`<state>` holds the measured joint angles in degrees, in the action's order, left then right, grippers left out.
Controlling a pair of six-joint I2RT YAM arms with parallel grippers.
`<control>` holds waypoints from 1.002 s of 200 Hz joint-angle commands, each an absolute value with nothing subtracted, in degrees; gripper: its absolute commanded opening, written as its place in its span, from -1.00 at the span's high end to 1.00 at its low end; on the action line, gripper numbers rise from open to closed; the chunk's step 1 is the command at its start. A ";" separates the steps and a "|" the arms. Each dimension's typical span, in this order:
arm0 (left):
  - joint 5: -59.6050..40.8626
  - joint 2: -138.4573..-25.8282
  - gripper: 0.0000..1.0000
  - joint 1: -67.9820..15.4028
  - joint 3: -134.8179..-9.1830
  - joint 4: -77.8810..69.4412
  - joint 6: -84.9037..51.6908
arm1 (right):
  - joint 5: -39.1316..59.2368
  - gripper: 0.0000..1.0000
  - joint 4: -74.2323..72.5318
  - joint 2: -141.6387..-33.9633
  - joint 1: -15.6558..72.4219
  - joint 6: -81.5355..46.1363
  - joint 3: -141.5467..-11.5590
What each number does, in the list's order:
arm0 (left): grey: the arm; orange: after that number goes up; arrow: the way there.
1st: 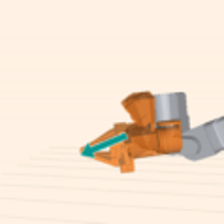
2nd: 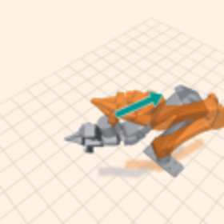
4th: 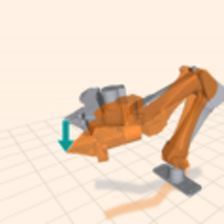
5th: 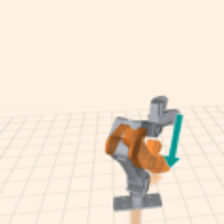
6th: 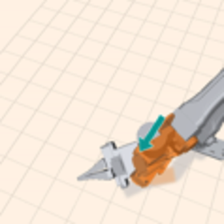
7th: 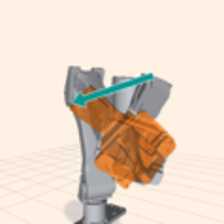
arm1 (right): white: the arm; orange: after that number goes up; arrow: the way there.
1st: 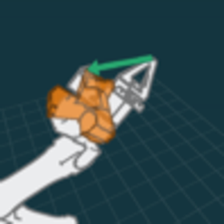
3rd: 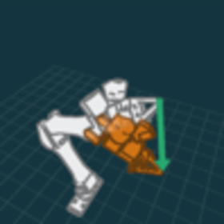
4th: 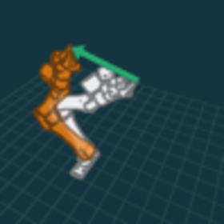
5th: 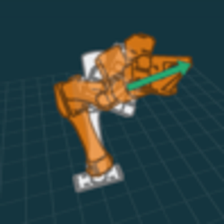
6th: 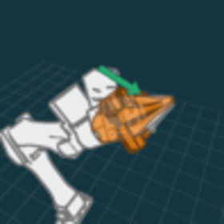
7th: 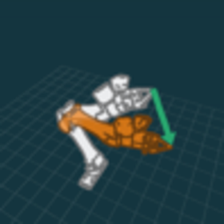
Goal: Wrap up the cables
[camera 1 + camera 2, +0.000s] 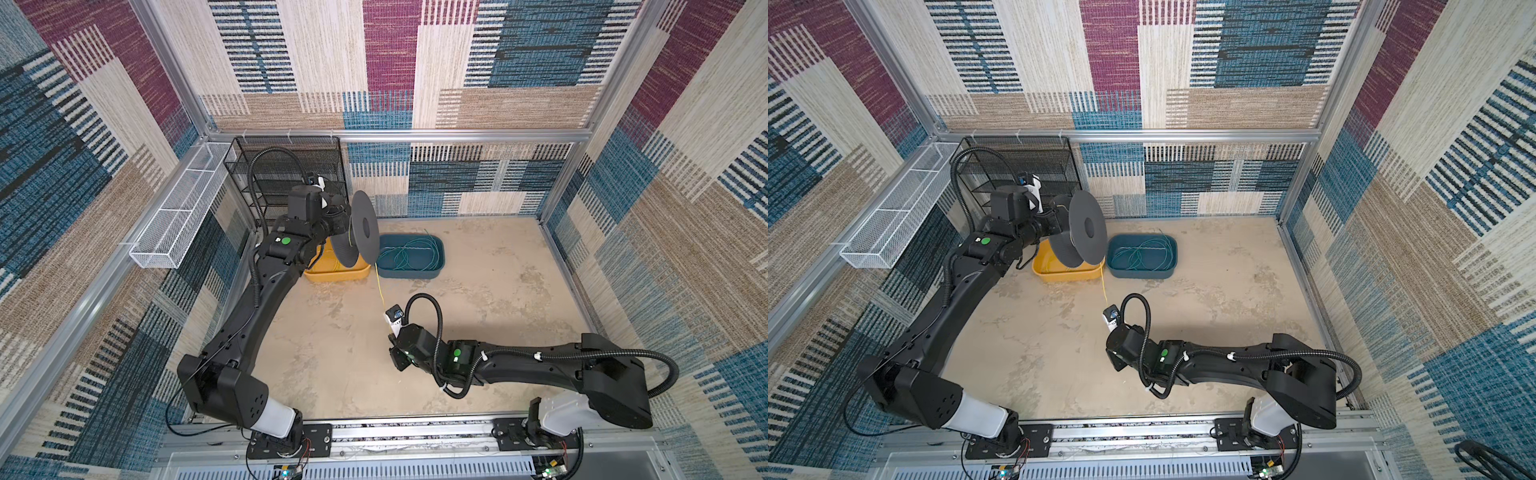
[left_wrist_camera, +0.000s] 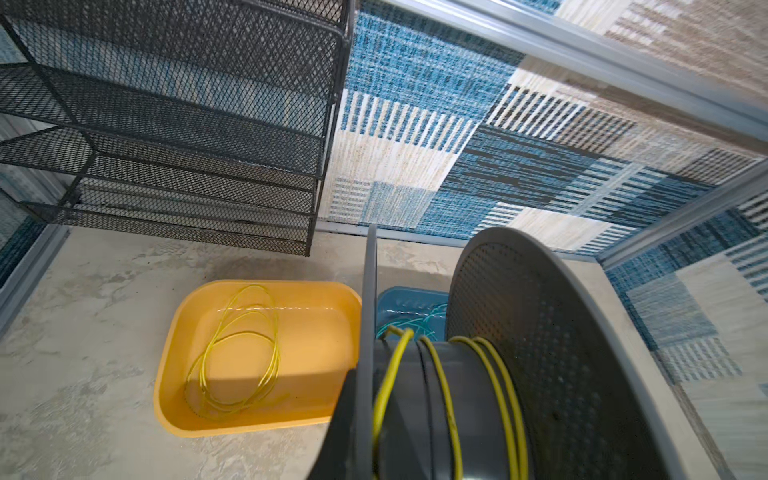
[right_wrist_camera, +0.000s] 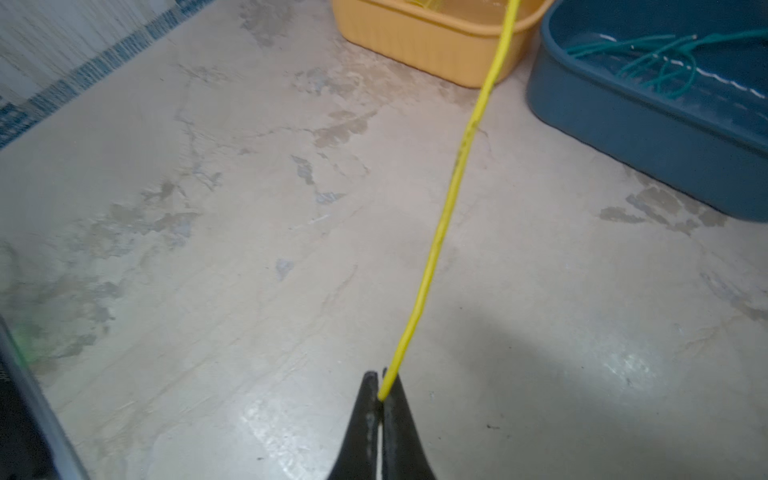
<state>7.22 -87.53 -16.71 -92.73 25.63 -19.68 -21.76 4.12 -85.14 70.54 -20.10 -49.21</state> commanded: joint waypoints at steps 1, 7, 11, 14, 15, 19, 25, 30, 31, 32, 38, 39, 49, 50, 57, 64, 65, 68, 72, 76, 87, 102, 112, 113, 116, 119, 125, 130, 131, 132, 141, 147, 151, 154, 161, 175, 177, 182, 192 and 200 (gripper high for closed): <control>19.81 -88.47 1.00 -17.53 -94.30 11.76 -19.26 | -22.82 1.00 11.07 -84.82 74.23 -20.44 -51.53; 20.66 -88.78 1.00 -17.74 -94.13 11.46 -18.75 | -23.21 1.00 11.66 -84.85 75.19 -20.42 -52.49; 21.36 -88.92 1.00 -17.97 -94.13 11.24 -18.39 | -23.48 1.00 11.96 -84.90 75.75 -20.30 -53.03; 21.75 -89.06 1.00 -18.02 -94.13 11.11 -18.17 | -23.78 1.00 12.10 -84.86 76.10 -20.29 -53.33; 21.91 -89.14 1.00 -18.06 -94.13 11.09 -18.14 | -23.89 1.00 12.16 -84.84 76.19 -20.30 -53.43; 22.40 -89.28 1.00 -18.16 -94.27 11.15 -18.03 | -24.31 1.00 12.36 -84.70 76.67 -20.25 -53.79; 23.10 -89.53 1.00 -18.28 -94.28 11.12 -17.74 | -24.58 1.00 12.31 -84.35 77.22 -20.06 -54.17; 23.43 -89.71 1.00 -18.31 -94.01 10.79 -17.50 | -24.70 1.00 12.17 -83.84 77.54 -20.05 -54.36; 23.45 -89.72 1.00 -18.34 -93.98 10.71 -17.36 | -24.70 1.00 12.15 -83.80 77.62 -20.04 -54.42; 23.46 -89.73 1.00 -18.35 -93.97 10.67 -17.29 | -24.70 1.00 12.14 -83.69 77.70 -20.04 -54.46; 23.82 -90.02 1.00 -18.36 -94.08 10.76 -17.07 | -24.54 1.00 11.96 -83.00 78.01 -19.96 -54.60; 23.86 -90.01 1.00 -18.36 -94.15 10.78 -17.01 | -24.53 1.00 11.96 -82.89 78.07 -19.96 -54.68; 24.34 -90.47 1.00 -18.50 -94.17 10.71 -16.42 | -24.69 1.00 12.39 -81.93 78.27 -19.48 -55.33; 24.30 -90.54 1.00 -18.52 -94.15 10.71 -16.34 | -24.78 1.00 12.52 -81.84 78.29 -19.45 -55.44; 23.89 -90.72 1.00 -18.49 -94.28 10.84 -15.96 | -24.94 1.00 13.17 -81.28 78.32 -19.07 -56.16; 23.54 -91.03 1.00 -18.69 -94.19 11.10 -15.50 | -25.14 1.00 13.71 -80.73 78.31 -18.22 -56.85; 23.42 -91.00 1.00 -18.71 -94.16 11.04 -15.35 | -25.23 1.00 13.80 -80.62 78.31 -18.12 -56.99; 23.13 -91.11 1.00 -18.67 -94.08 10.99 -14.97 | -25.46 1.00 14.06 -80.40 78.31 -17.66 -57.23; 22.96 -91.16 1.00 -18.92 -93.96 11.04 -14.33 | -25.64 1.00 14.34 -80.06 78.36 -16.91 -57.74; 22.94 -91.23 1.00 -19.11 -93.69 10.92 -13.81 | -25.74 1.00 14.57 -79.69 78.32 -16.10 -57.99; 22.36 -91.20 1.00 -19.92 -92.93 10.30 -11.10 | -26.32 1.00 16.12 -79.10 78.25 -13.71 -59.52; 22.59 -90.97 1.00 -21.10 -91.66 10.13 -6.91 | -27.00 1.00 19.63 -78.93 77.98 -10.26 -62.27; 23.17 -90.33 1.00 -21.60 -90.26 9.79 -4.19 | -27.68 1.00 21.86 -78.63 77.96 -8.53 -63.78; 23.19 -90.17 1.00 -21.61 -90.04 9.69 -3.94 | -27.64 1.00 22.05 -78.60 77.92 -8.35 -63.93; 23.06 -89.87 1.00 -21.65 -89.45 9.45 -3.23 | -27.55 1.00 22.82 -78.47 77.88 -7.97 -64.37; 22.89 -89.43 1.00 -21.64 -88.82 8.95 -2.45 | -27.49 1.00 23.69 -78.33 77.82 -7.53 -64.80; 23.17 -88.63 1.00 -21.79 -87.21 8.09 -1.15 | -27.87 1.00 25.03 -77.92 77.65 -7.03 -65.65; 23.67 -87.86 1.00 -21.87 -85.90 7.29 0.17 | -28.03 1.00 26.25 -77.38 77.54 -6.62 -66.24; 23.74 -87.66 1.00 -21.84 -85.62 7.07 0.44 | -28.03 1.00 26.49 -77.32 77.53 -6.52 -66.34; 23.82 -87.51 1.00 -21.86 -85.31 6.88 0.66 | -27.99 1.00 26.69 -77.20 77.48 -6.42 -66.44; 23.92 -86.04 1.00 -21.98 -82.70 4.76 3.28 | -27.92 1.00 28.35 -76.18 77.22 -5.83 -67.39; 23.95 -85.20 1.00 -22.00 -81.40 4.23 4.48 | -27.94 1.00 29.40 -75.47 77.05 -5.42 -67.94; 23.74 -84.64 1.00 -22.10 -80.61 3.92 5.23 | -27.78 1.00 29.87 -75.06 76.87 -5.10 -68.29; 23.47 -84.25 1.00 -22.14 -80.03 3.69 5.84 | -27.63 1.00 30.23 -74.76 76.83 -4.89 -68.51; 23.00 -83.44 1.00 -22.25 -78.62 2.86 7.44 | -27.05 1.00 30.77 -74.15 76.33 -4.31 -68.93; 21.06 -81.93 1.00 -22.99 -76.31 1.61 10.67 | -26.97 1.00 31.30 -73.70 75.40 -2.88 -69.72; 20.95 -81.68 1.00 -23.15 -75.81 1.41 11.24 | -27.02 1.00 31.36 -73.80 75.30 -2.65 -69.80; 21.13 -81.13 1.00 -23.72 -74.93 0.88 12.66 | -27.29 1.00 31.63 -73.93 74.96 -2.01 -69.99; 20.31 -80.15 1.00 -24.98 -73.06 -0.03 16.33 | -27.75 1.00 31.65 -74.26 74.28 -0.62 -70.14; 20.64 -79.35 1.00 -26.12 -71.86 -0.38 19.68 | -27.17 1.00 31.49 -74.23 73.55 0.57 -70.29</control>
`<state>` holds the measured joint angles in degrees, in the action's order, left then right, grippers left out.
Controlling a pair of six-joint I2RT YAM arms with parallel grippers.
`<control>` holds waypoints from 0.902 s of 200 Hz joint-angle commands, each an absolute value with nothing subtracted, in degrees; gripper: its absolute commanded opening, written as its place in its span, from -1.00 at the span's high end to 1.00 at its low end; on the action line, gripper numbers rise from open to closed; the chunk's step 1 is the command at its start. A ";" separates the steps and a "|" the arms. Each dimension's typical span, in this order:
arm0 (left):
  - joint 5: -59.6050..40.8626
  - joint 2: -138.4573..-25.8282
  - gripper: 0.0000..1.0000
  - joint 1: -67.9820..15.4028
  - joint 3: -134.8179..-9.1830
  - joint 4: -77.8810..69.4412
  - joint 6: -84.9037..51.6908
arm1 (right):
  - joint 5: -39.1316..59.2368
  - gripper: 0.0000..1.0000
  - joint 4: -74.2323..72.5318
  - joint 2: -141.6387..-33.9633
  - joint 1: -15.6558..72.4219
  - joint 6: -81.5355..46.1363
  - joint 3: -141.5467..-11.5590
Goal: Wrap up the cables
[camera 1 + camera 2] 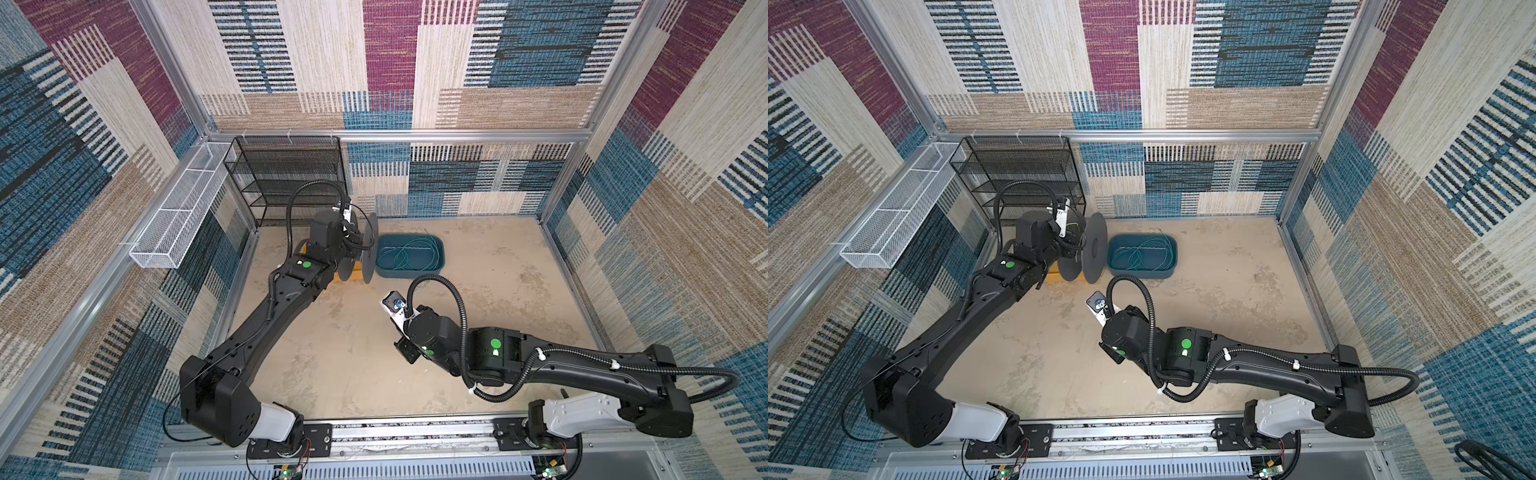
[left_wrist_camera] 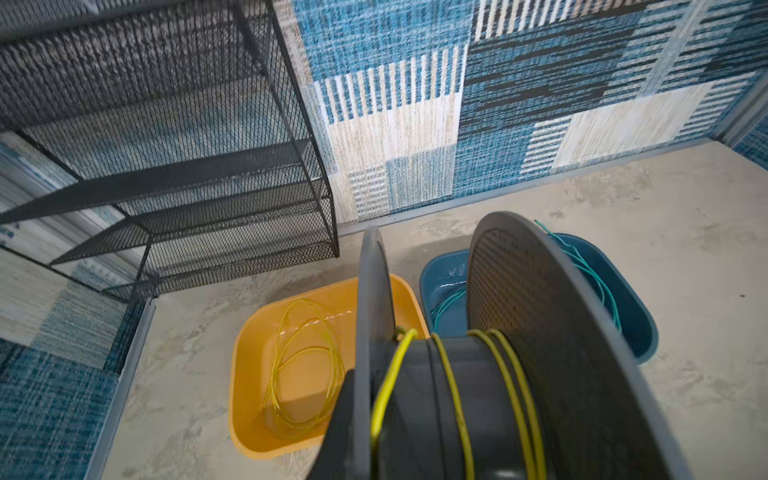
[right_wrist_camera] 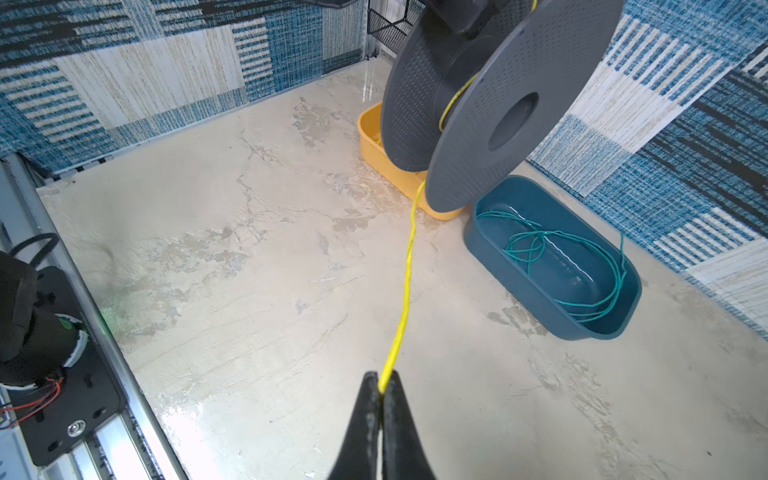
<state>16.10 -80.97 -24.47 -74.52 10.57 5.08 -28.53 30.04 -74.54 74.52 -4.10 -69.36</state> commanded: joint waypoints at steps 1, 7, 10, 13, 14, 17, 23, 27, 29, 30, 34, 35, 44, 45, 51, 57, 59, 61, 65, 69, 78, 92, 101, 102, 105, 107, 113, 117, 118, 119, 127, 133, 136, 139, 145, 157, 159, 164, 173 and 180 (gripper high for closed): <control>20.73 -79.23 1.00 -26.25 -71.70 -0.41 19.86 | -27.17 1.00 31.49 -74.23 73.55 0.57 -70.29; 21.08 -78.68 1.00 -26.88 -70.93 -0.36 22.25 | -27.09 1.00 31.40 -74.05 73.23 1.53 -70.32; 21.14 -78.39 1.00 -27.16 -70.58 -0.35 23.23 | -27.07 1.00 31.30 -74.01 73.14 1.96 -70.39; 21.29 -78.01 1.00 -27.36 -70.11 -0.51 24.22 | -26.95 1.00 31.41 -73.81 73.06 2.41 -70.50; 21.37 -77.90 1.00 -27.43 -69.91 -0.60 24.50 | -26.88 1.00 31.39 -73.77 73.05 2.57 -70.54; 21.55 -77.51 1.00 -27.57 -69.29 -0.92 25.31 | -26.75 1.00 31.58 -73.77 73.00 3.00 -70.62; 21.71 -76.57 1.00 -27.53 -68.12 -1.45 26.80 | -26.63 1.00 32.13 -73.64 72.97 3.73 -70.96; 21.36 -75.99 1.00 -27.59 -67.49 -1.57 27.68 | -26.62 1.00 32.60 -73.49 72.95 4.19 -71.23; 21.23 -75.82 1.00 -27.60 -67.21 -1.51 28.23 | -26.63 1.00 32.89 -73.44 72.99 4.39 -71.33; 21.16 -75.66 1.00 -27.60 -67.05 -1.50 28.44 | -26.59 1.00 33.01 -73.41 72.97 4.44 -71.39; 20.95 -75.10 1.00 -27.55 -66.40 -1.49 29.17 | -26.48 1.00 33.64 -73.31 72.95 4.86 -71.61; 20.85 -74.86 1.00 -27.58 -66.29 -1.45 29.40 | -26.51 1.00 33.78 -73.26 72.95 4.98 -71.66; 19.74 -73.39 1.00 -27.58 -64.90 -1.79 30.92 | -27.19 1.00 34.44 -72.90 73.02 5.63 -71.64; 19.49 -73.21 1.00 -27.59 -64.66 -1.82 31.10 | -27.30 1.00 34.49 -72.88 72.98 5.72 -71.63; 18.20 -72.27 1.00 -27.65 -63.55 -2.07 32.23 | -27.90 1.00 34.81 -72.82 73.00 6.36 -71.66; 18.40 -71.63 1.00 -28.04 -62.55 -3.09 33.19 | -28.43 1.00 35.05 -73.01 72.86 6.77 -71.76; 18.53 -71.39 1.00 -28.17 -62.29 -3.30 33.46 | -28.64 1.00 35.00 -73.03 72.86 6.83 -71.73; 18.48 -71.22 1.00 -28.20 -62.11 -3.31 33.72 | -28.94 1.00 34.92 -73.10 72.80 6.98 -71.72; 18.13 -70.84 1.00 -28.37 -61.79 -3.07 34.12 | -29.43 1.00 34.67 -73.15 72.75 7.13 -71.65; 17.76 -70.53 1.00 -28.45 -61.50 -2.83 34.40 | -29.56 1.00 34.46 -73.18 72.69 7.41 -71.58; 18.11 -70.23 1.00 -28.81 -60.95 -2.51 35.37 | -30.06 1.00 34.13 -73.37 72.52 7.65 -71.63; 18.38 -69.79 1.00 -29.51 -60.11 -1.28 37.44 | -30.80 1.00 32.70 -72.99 72.13 8.33 -71.39; 19.49 -69.62 1.00 -30.22 -59.50 -1.33 38.40 | -30.83 1.00 31.33 -72.47 71.62 8.91 -71.11; 19.59 -69.62 1.00 -30.27 -59.46 -1.37 38.45 | -30.84 1.00 31.18 -72.40 71.54 8.98 -71.11; 19.86 -69.53 1.00 -30.48 -59.30 -1.14 38.75 | -30.80 1.00 30.66 -72.32 71.28 9.23 -71.10; 19.93 -69.48 1.00 -30.63 -59.21 -0.99 38.96 | -30.90 1.00 30.36 -72.26 71.15 9.36 -71.10; 20.35 -69.31 1.00 -30.91 -58.95 -0.71 39.52 | -30.85 1.00 29.57 -72.06 70.71 9.82 -71.15; 20.85 -69.26 1.00 -31.18 -58.73 -0.81 39.83 | -30.86 1.00 29.03 -71.92 70.47 10.14 -71.23; 20.97 -69.17 1.00 -31.23 -58.63 -0.93 39.87 | -30.90 1.00 28.88 -71.86 70.39 10.17 -71.30; 21.08 -69.17 1.00 -31.26 -58.58 -0.99 39.93 | -30.92 1.00 28.68 -71.88 70.40 10.27 -71.29; 21.46 -68.84 1.00 -31.38 -58.20 -0.73 39.99 | -30.81 1.00 27.33 -71.64 69.98 10.81 -71.32; 21.28 -68.69 1.00 -31.42 -57.93 -0.22 40.07 | -30.53 1.00 26.20 -71.56 69.71 11.19 -71.33; 21.38 -68.65 1.00 -31.50 -57.86 -0.17 40.13 | -30.47 1.00 25.64 -71.55 69.54 11.31 -71.35; 21.69 -68.52 1.00 -31.66 -57.79 -0.18 40.16 | -30.43 1.00 25.19 -71.52 69.40 11.46 -71.31; 22.12 -68.51 1.00 -31.89 -57.67 -0.03 40.10 | -30.10 1.00 24.29 -71.54 69.00 11.67 -71.41; 22.10 -68.18 1.00 -32.28 -57.59 1.09 39.87 | -29.92 1.00 22.82 -71.71 68.30 12.25 -71.65; 22.07 -68.13 1.00 -32.33 -57.53 1.13 39.87 | -29.96 1.00 22.58 -71.70 68.16 12.36 -71.66; 21.98 -67.96 1.00 -32.54 -57.38 1.43 39.97 | -29.70 1.00 21.84 -71.59 67.63 12.55 -71.64; 22.30 -67.93 1.00 -33.13 -57.13 1.90 40.16 | -28.70 1.00 20.37 -71.45 66.31 12.73 -71.64; 22.70 -68.05 1.00 -33.50 -57.06 2.45 40.39 | -27.88 1.00 19.27 -71.29 65.28 12.75 -71.97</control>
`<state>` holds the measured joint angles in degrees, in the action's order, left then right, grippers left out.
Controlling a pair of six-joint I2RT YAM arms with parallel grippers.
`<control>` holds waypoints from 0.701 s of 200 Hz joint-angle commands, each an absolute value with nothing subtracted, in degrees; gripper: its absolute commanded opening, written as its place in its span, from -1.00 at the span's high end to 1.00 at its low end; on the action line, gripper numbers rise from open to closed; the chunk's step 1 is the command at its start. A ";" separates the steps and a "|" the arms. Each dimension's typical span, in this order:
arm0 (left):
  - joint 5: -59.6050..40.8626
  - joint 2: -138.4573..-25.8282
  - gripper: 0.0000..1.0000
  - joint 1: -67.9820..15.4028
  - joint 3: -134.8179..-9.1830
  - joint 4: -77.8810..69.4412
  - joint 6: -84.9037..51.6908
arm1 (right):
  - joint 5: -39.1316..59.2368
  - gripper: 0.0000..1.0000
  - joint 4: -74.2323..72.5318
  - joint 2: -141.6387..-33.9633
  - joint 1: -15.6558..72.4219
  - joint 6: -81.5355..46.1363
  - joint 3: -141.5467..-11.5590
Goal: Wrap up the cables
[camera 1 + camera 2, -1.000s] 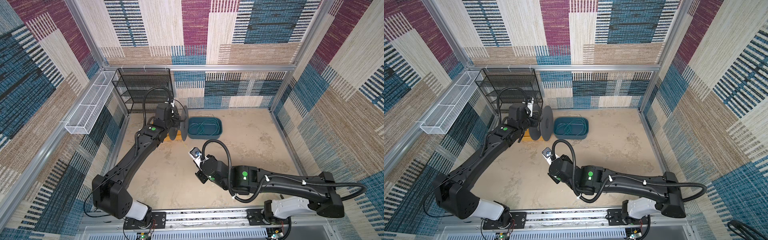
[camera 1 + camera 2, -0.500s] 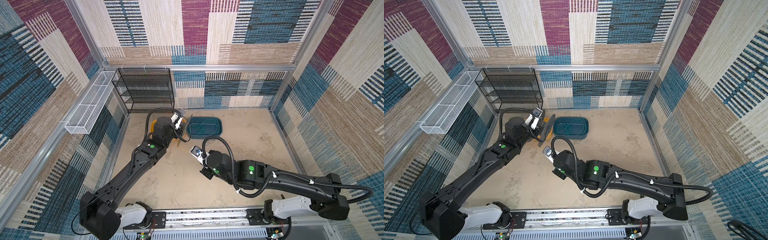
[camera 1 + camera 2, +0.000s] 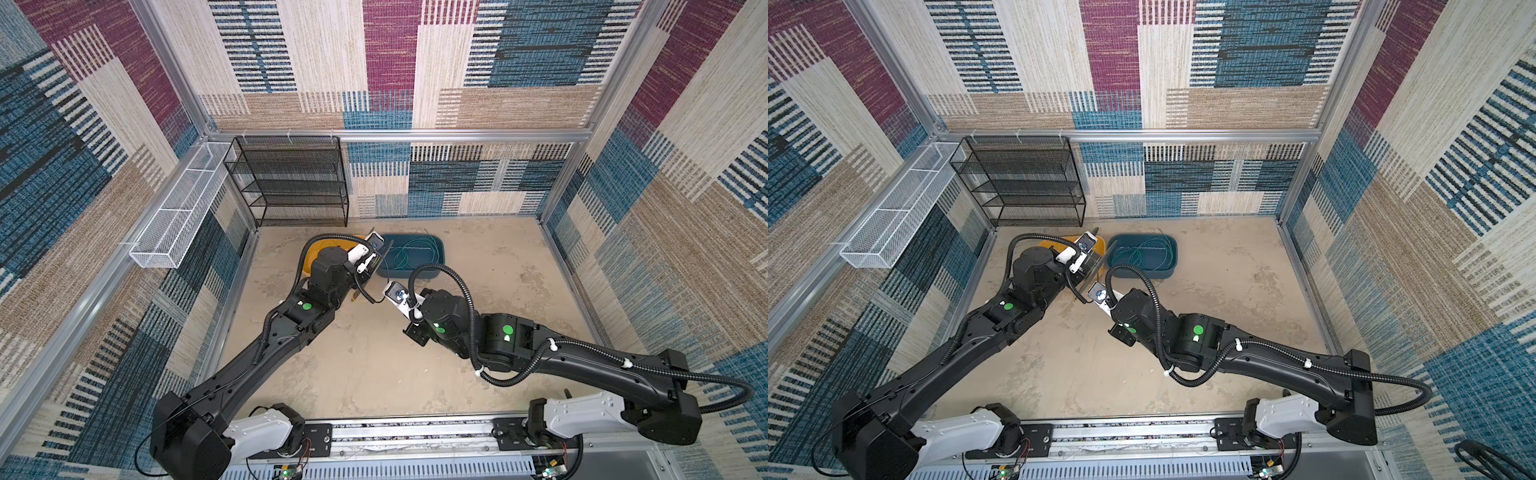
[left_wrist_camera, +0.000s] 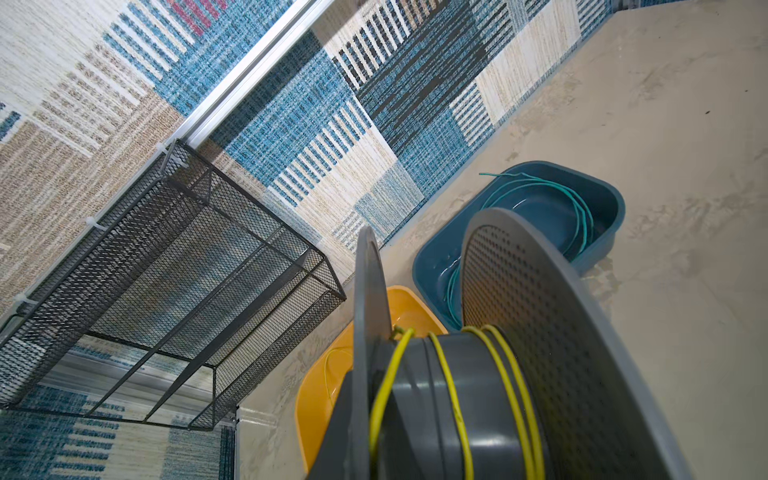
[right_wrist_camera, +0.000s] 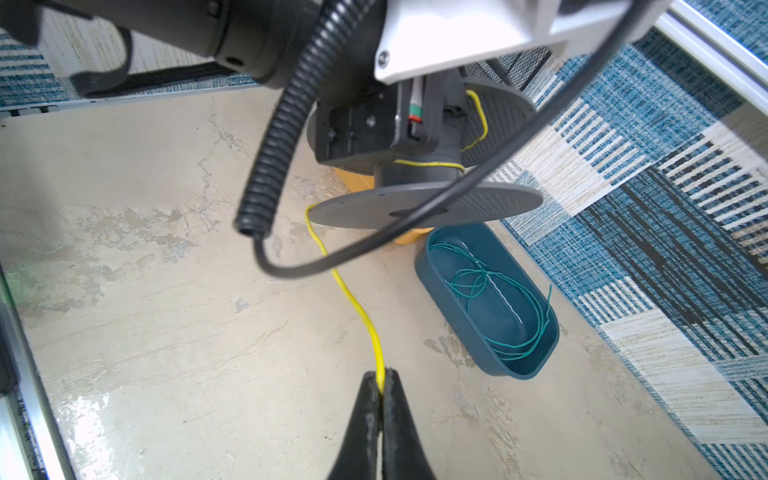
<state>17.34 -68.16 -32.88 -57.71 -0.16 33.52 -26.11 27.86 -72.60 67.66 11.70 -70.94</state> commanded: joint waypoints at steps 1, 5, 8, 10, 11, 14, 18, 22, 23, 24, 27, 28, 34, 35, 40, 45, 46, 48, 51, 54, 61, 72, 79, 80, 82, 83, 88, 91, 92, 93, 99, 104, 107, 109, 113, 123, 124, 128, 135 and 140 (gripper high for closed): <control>22.73 -68.09 1.00 -33.54 -57.10 2.50 40.46 | -27.65 1.00 19.17 -71.33 65.16 12.75 -72.06; 23.01 -68.31 1.00 -33.86 -57.20 3.00 40.76 | -26.79 1.00 18.84 -71.30 64.65 12.66 -72.42; 23.38 -68.48 1.00 -34.07 -57.21 3.19 41.04 | -26.15 1.00 18.59 -71.37 64.19 12.67 -72.84; 23.55 -68.60 1.00 -34.31 -57.22 3.24 41.11 | -25.87 1.00 18.40 -71.48 64.01 12.66 -73.01; 23.64 -68.67 1.00 -34.34 -57.22 3.29 41.21 | -25.72 1.00 18.30 -71.51 63.91 12.70 -73.11; 23.94 -68.83 1.00 -34.57 -57.22 3.39 41.36 | -25.43 1.00 18.05 -71.65 63.60 12.85 -73.43; 24.07 -68.93 1.00 -34.81 -57.29 3.61 41.45 | -25.06 1.00 17.82 -71.82 63.16 13.11 -73.79; 24.02 -69.03 1.00 -34.90 -57.37 3.96 41.48 | -24.75 1.00 17.55 -72.04 62.82 13.37 -74.19; 24.00 -69.10 1.00 -34.90 -57.38 4.00 41.48 | -24.68 1.00 17.52 -72.10 62.70 13.41 -74.27; 24.00 -69.09 1.00 -34.89 -57.39 4.02 41.48 | -24.56 1.00 17.46 -72.22 62.64 13.47 -74.36; 23.93 -69.16 1.00 -34.99 -57.35 4.12 41.48 | -24.26 1.00 17.41 -72.41 62.38 13.72 -74.70; 23.92 -69.17 1.00 -34.99 -57.33 4.12 41.48 | -24.17 1.00 17.36 -72.50 62.30 13.81 -74.75; 23.85 -69.08 1.00 -35.03 -57.22 4.02 41.47 | -23.91 1.00 17.31 -72.97 61.86 14.17 -75.21; 23.83 -69.08 1.00 -35.05 -57.22 4.03 41.48 | -23.87 1.00 17.27 -73.00 61.78 14.25 -75.27; 23.73 -68.96 1.00 -35.02 -57.13 4.04 41.76 | -23.56 1.00 17.23 -73.21 61.50 14.55 -75.57; 23.73 -68.95 1.00 -35.01 -57.05 4.13 42.04 | -23.39 1.00 17.21 -73.38 61.04 14.90 -75.74; 23.73 -68.93 1.00 -35.04 -57.04 4.13 42.11 | -23.39 1.00 17.13 -73.38 61.02 14.92 -75.75; 23.73 -68.85 1.00 -35.04 -57.04 4.09 42.23 | -23.31 1.00 17.11 -73.39 60.85 15.00 -75.78; 23.73 -68.82 1.00 -35.06 -56.96 4.06 42.39 | -23.17 1.00 17.09 -73.39 60.60 15.09 -75.72; 23.69 -68.72 1.00 -35.07 -56.88 3.92 42.63 | -23.05 1.00 16.98 -73.39 60.36 15.18 -75.68; 23.73 -68.49 1.00 -35.01 -56.61 3.78 43.17 | -23.09 1.00 16.90 -73.26 59.68 15.42 -75.57; 23.52 -67.98 1.00 -35.08 -56.43 3.82 43.88 | -23.33 1.00 16.63 -73.09 58.71 15.71 -75.29; 23.10 -67.53 1.00 -35.07 -56.22 3.93 43.98 | -22.94 1.00 16.27 -72.96 57.68 15.69 -74.76; 22.98 -67.43 1.00 -35.07 -56.19 3.90 44.00 | -22.89 1.00 16.22 -72.91 57.53 15.67 -74.74; 22.84 -67.35 1.00 -35.05 -56.10 3.85 44.00 | -22.80 1.00 16.12 -72.94 57.27 15.65 -74.54; 22.76 -67.25 1.00 -35.01 -56.04 3.86 43.97 | -22.78 1.00 16.10 -72.94 57.16 15.65 -74.49; 22.35 -66.86 1.00 -35.03 -55.84 3.97 44.14 | -22.81 1.00 16.04 -72.94 56.62 15.64 -74.30; 22.04 -66.75 1.00 -35.13 -55.77 4.14 44.20 | -22.89 1.00 15.94 -72.95 56.34 15.64 -74.19; 21.96 -66.64 1.00 -35.10 -55.75 4.14 44.20 | -22.91 1.00 15.97 -72.95 56.25 15.64 -74.19; 21.88 -66.54 1.00 -35.13 -55.73 4.22 44.21 | -22.93 1.00 15.94 -72.95 56.16 15.69 -74.14; 21.56 -66.27 1.00 -35.12 -55.64 4.59 44.27 | -22.94 1.00 15.73 -72.85 55.38 15.81 -73.95; 21.47 -65.98 1.00 -35.14 -55.51 4.85 44.30 | -22.87 1.00 15.37 -72.83 54.57 15.82 -73.65; 21.33 -65.74 1.00 -35.09 -55.46 4.99 44.30 | -22.65 1.00 15.16 -72.74 54.13 15.82 -73.51; 21.30 -65.63 1.00 -35.12 -55.39 5.07 44.29 | -22.43 1.00 15.00 -72.74 53.70 15.82 -73.42; 21.14 -65.26 1.00 -35.12 -55.23 5.10 44.25 | -21.77 1.00 14.83 -72.75 52.91 15.69 -73.24; 20.45 -64.57 1.00 -35.09 -54.92 5.56 44.17 | -21.02 1.00 13.94 -72.84 51.05 15.30 -72.98; 20.16 -64.54 1.00 -35.12 -54.92 5.72 44.15 | -20.97 1.00 13.78 -72.85 50.88 15.25 -72.96; 19.90 -64.16 1.00 -35.15 -55.01 6.17 43.92 | -20.70 1.00 13.42 -73.01 50.17 15.24 -72.81; 19.69 -63.80 1.00 -35.23 -54.98 6.65 43.69 | -20.23 1.00 12.62 -73.26 48.95 15.04 -72.61; 19.62 -63.62 1.00 -35.24 -55.07 7.29 43.64 | -19.86 1.00 12.09 -73.40 48.00 14.86 -72.55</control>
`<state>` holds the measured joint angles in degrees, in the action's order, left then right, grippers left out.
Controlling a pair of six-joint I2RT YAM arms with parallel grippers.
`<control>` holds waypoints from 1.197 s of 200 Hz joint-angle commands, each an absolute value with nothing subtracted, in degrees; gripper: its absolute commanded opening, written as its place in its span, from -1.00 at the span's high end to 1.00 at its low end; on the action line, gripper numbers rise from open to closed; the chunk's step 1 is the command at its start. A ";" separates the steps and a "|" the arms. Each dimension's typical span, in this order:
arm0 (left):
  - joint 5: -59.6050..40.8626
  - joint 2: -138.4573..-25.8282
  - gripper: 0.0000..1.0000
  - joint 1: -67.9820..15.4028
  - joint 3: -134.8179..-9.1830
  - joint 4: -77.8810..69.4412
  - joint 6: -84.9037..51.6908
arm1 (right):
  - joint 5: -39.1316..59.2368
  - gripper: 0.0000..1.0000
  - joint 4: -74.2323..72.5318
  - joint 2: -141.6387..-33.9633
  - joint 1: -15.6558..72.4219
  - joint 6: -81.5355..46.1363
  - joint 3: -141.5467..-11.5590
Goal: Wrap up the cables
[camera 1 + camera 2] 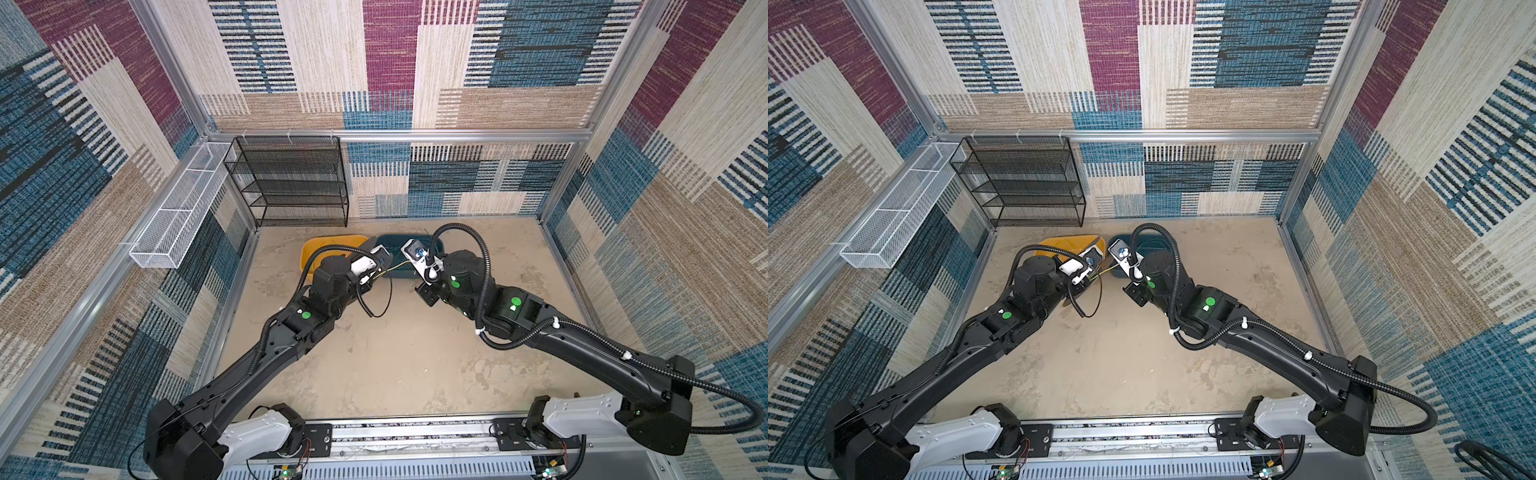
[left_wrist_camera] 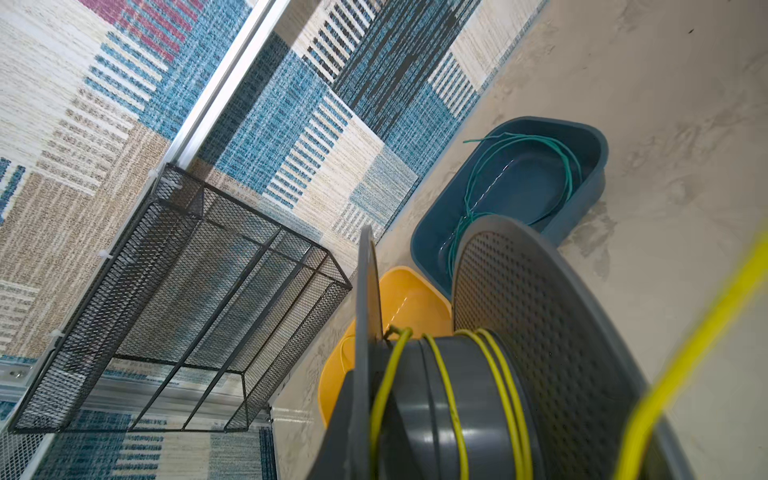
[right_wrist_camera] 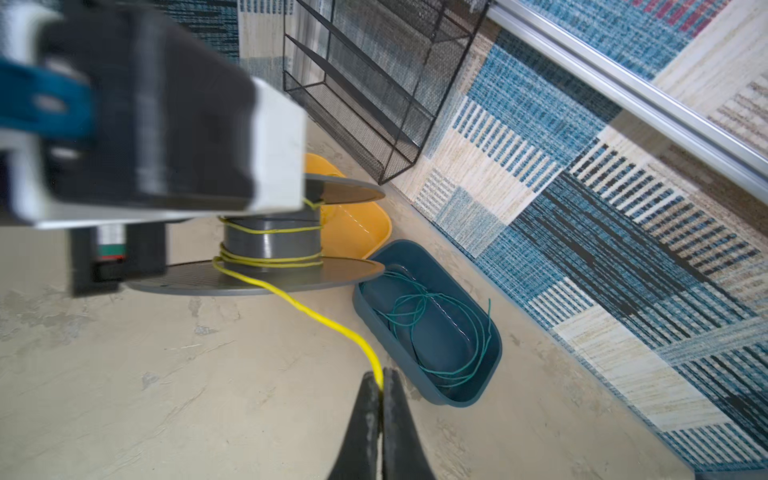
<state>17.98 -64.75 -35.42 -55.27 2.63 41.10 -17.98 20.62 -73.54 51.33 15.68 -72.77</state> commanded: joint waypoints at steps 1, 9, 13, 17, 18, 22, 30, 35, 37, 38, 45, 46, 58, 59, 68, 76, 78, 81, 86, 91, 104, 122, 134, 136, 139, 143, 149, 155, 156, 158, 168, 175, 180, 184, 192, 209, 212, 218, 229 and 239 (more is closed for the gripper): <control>19.61 -63.54 1.00 -35.28 -55.09 7.42 43.62 | -19.82 1.00 11.98 -73.44 47.82 14.77 -72.53; 19.19 -63.08 1.00 -35.46 -55.12 8.62 43.43 | -18.67 1.00 10.95 -73.73 46.06 14.32 -72.35; 19.16 -62.83 1.00 -35.47 -55.06 8.97 43.46 | -18.09 1.00 10.63 -73.91 45.31 14.00 -72.34; 19.20 -62.64 1.00 -35.54 -54.90 9.07 43.50 | -17.28 1.00 10.28 -74.07 44.39 13.64 -72.40; 19.23 -62.56 1.00 -35.57 -54.91 9.11 43.46 | -17.03 1.00 10.24 -74.17 44.17 13.59 -72.41; 19.18 -62.28 1.00 -35.66 -54.70 9.36 43.50 | -16.21 1.00 9.87 -74.37 43.29 13.31 -72.43; 18.86 -61.68 1.00 -35.80 -54.43 9.80 43.42 | -15.17 1.00 9.09 -74.75 41.82 13.18 -72.42; 18.81 -61.43 1.00 -35.85 -54.32 9.91 43.29 | -14.74 1.00 8.55 -75.01 40.87 13.20 -72.47; 18.70 -61.19 1.00 -35.86 -54.32 10.04 43.17 | -14.49 1.00 8.40 -75.11 40.52 13.21 -72.50; 18.67 -61.09 1.00 -35.86 -54.32 10.12 43.12 | -14.32 1.00 8.29 -75.17 40.30 13.20 -72.50; 18.15 -60.74 1.00 -35.90 -54.38 10.86 42.79 | -13.15 1.00 7.85 -75.56 38.77 13.09 -72.70; 18.08 -60.61 1.00 -35.92 -54.39 10.88 42.75 | -12.99 1.00 7.79 -75.66 38.54 13.09 -72.69; 16.85 -59.69 1.00 -35.95 -54.43 11.55 41.56 | -10.54 1.00 7.11 -76.38 36.25 12.66 -72.74; 16.69 -59.60 1.00 -35.95 -54.46 11.66 41.48 | -10.37 1.00 7.02 -76.42 36.06 12.66 -72.71; 15.76 -59.05 1.00 -35.89 -54.75 12.27 40.39 | -8.27 1.00 6.25 -76.85 34.45 12.43 -72.45; 14.62 -58.76 1.00 -35.94 -55.37 13.24 39.22 | -6.18 1.00 5.66 -77.28 33.04 12.06 -72.21; 14.40 -58.72 1.00 -35.95 -55.55 13.55 38.85 | -5.81 1.00 5.59 -77.44 32.82 12.05 -72.22; 14.07 -58.58 1.00 -35.93 -55.67 13.76 38.51 | -5.25 1.00 5.42 -77.55 32.45 12.01 -72.06; 13.32 -58.39 1.00 -35.95 -55.93 14.24 37.84 | -4.78 1.00 4.80 -77.77 31.97 12.05 -71.71; 12.48 -58.29 1.00 -35.88 -56.34 14.78 37.17 | -4.63 1.00 4.10 -78.00 31.68 12.23 -71.22; 10.45 -57.70 1.00 -35.95 -57.11 15.83 35.20 | -3.52 1.00 2.65 -78.75 30.74 12.48 -70.04; 7.99 -56.94 1.00 -35.94 -57.78 16.27 33.29 | -2.14 1.00 1.34 -79.79 29.24 12.05 -68.49; 7.02 -56.64 1.00 -35.86 -58.37 16.48 32.09 | -1.40 1.00 -0.31 -79.76 28.86 12.07 -66.61; 6.83 -56.59 1.00 -35.86 -58.43 16.45 31.91 | -1.16 1.00 -0.56 -79.73 28.75 12.05 -66.27; 6.59 -56.60 1.00 -35.86 -58.44 16.45 31.72 | -0.83 1.00 -1.00 -79.65 28.62 12.06 -65.81; 6.32 -56.56 1.00 -35.73 -58.53 16.44 31.40 | -0.57 1.00 -1.39 -79.62 28.52 11.92 -65.25; 5.55 -56.59 1.00 -35.71 -58.86 16.51 30.66 | -0.31 1.00 -1.87 -79.52 28.32 11.65 -64.63; 4.94 -56.65 1.00 -35.64 -59.14 16.38 29.94 | -0.11 1.00 -2.09 -79.67 28.16 11.45 -64.18; 4.84 -56.62 1.00 -35.66 -59.19 16.41 29.78 | -0.10 1.00 -2.15 -79.69 28.14 11.44 -64.13; 4.68 -56.67 1.00 -35.57 -59.27 16.34 29.50 | -0.02 1.00 -2.23 -79.71 28.08 11.47 -63.98; 3.72 -56.86 1.00 -35.36 -59.94 16.22 27.72 | 0.30 1.00 -2.95 -79.91 27.89 11.83 -63.10; 2.90 -57.15 1.00 -34.96 -60.54 16.21 26.39 | 0.14 1.00 -3.40 -80.05 27.91 12.03 -62.49; 2.20 -57.36 1.00 -34.75 -61.14 16.41 25.26 | 0.13 1.00 -3.66 -80.02 27.78 12.06 -62.05; 1.58 -57.51 1.00 -34.35 -61.59 16.41 24.24 | 0.13 1.00 -3.85 -80.07 27.65 12.00 -61.83; -0.01 -57.73 1.00 -33.50 -62.32 16.29 22.49 | 0.41 1.00 -4.05 -80.11 27.39 11.79 -61.29; -4.69 -58.39 1.00 -30.33 -64.04 16.16 17.43 | 1.08 1.00 -5.13 -80.14 27.05 11.80 -59.83; -5.54 -58.45 1.00 -29.77 -64.33 16.15 16.60 | 1.20 1.00 -5.18 -80.15 26.99 11.80 -59.70; -6.85 -58.67 1.00 -28.63 -64.95 16.11 15.01 | 1.56 1.00 -5.11 -80.39 26.98 11.86 -59.51; -9.45 -59.22 1.00 -26.89 -65.70 15.99 12.87 | 1.77 1.00 -5.30 -80.71 26.98 11.92 -59.05; -11.78 -59.57 1.00 -25.46 -66.24 15.74 11.06 | 1.98 1.00 -6.07 -80.77 26.89 11.83 -58.27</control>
<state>-6.59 -59.68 -28.42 -64.05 17.78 19.62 14.50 -6.66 -80.14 28.42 12.88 -59.68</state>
